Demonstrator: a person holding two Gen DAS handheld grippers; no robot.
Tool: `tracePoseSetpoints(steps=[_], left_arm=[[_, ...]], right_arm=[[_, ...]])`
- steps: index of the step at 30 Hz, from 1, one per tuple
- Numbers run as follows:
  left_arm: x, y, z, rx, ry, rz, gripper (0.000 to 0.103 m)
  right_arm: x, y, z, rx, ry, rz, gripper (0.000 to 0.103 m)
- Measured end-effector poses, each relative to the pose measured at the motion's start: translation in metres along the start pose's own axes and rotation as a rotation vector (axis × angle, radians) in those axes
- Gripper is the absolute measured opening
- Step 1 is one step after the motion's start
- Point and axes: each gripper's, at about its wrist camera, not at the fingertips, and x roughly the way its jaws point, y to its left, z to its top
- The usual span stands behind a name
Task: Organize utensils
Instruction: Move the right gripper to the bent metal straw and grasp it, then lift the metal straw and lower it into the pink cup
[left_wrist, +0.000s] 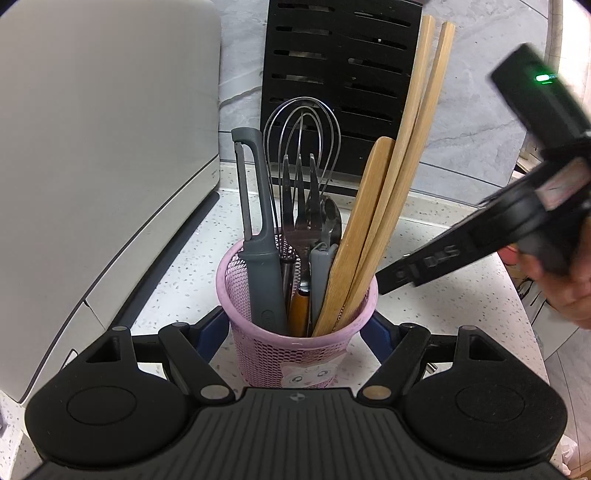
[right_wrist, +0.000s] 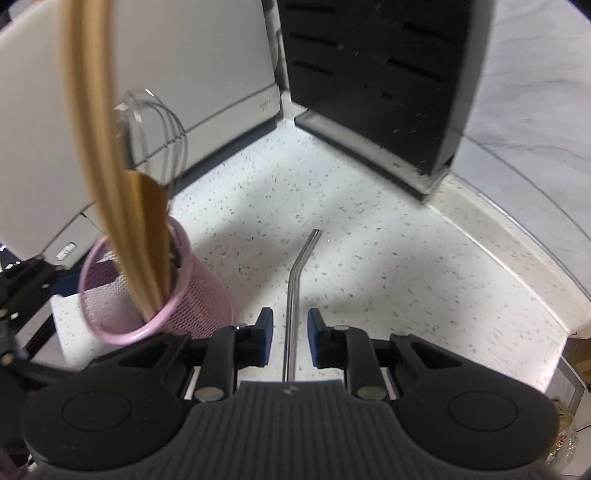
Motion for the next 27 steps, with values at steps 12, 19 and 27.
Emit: tracePoseSetpoints(steps=[12,19,27], left_arm=[[0.001,0.005,0.002,-0.003,-0.004,-0.005,0.089],[0.001,0.004,0.002,-0.003,-0.003,-0.004,0.089],[0.000,0.003,0.002,-0.004,-0.001,-0.002,0.089]], right_arm=[[0.040,0.003,0.021,0.015,0.101,-0.034,0.012],[0.054,0.007,0.026,0.009,0.126,-0.052,0.007],[0.054,0.012,0.024,-0.012,0.113,-0.077,0.003]])
